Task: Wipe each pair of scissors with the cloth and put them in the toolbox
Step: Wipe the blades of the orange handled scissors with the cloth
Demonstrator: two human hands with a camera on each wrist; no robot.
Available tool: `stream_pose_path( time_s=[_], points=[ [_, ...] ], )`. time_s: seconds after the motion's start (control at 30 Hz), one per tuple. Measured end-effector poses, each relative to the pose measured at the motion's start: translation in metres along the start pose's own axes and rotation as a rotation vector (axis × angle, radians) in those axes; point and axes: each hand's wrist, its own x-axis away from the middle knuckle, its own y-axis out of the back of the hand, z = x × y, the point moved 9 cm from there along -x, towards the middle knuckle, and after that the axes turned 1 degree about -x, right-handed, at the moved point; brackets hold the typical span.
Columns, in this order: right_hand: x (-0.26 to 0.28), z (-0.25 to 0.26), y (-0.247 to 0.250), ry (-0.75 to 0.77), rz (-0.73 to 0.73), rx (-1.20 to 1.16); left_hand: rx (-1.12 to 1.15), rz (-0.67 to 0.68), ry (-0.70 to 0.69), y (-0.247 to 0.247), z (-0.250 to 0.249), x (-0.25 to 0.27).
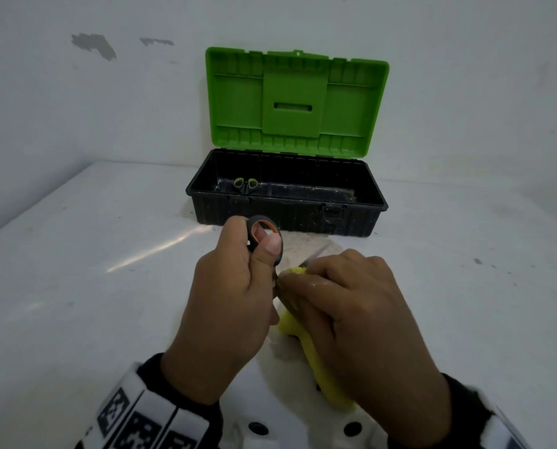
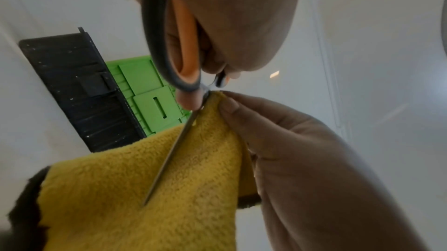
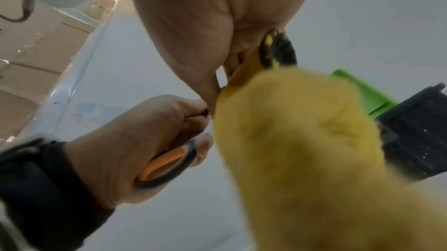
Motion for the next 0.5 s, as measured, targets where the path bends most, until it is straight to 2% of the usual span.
stream_pose_path(
  time_s=[0.1,0.23,0.5],
  points=[
    [0.001,-0.003,0.005,-0.021,-0.034,-0.003,-0.004,-0.023,-0.024,0.001,-0.003,0.001],
    [0.004,0.019,0.005,0.058,-0.046,0.033,-0.044,-0.066,-0.079,0.005,-0.011,0.001],
    [0.002,0.007,0.008,0.004,-0.049,0.048,0.032,-0.007,-0.06,0.004,-0.013,0.0]
  ],
)
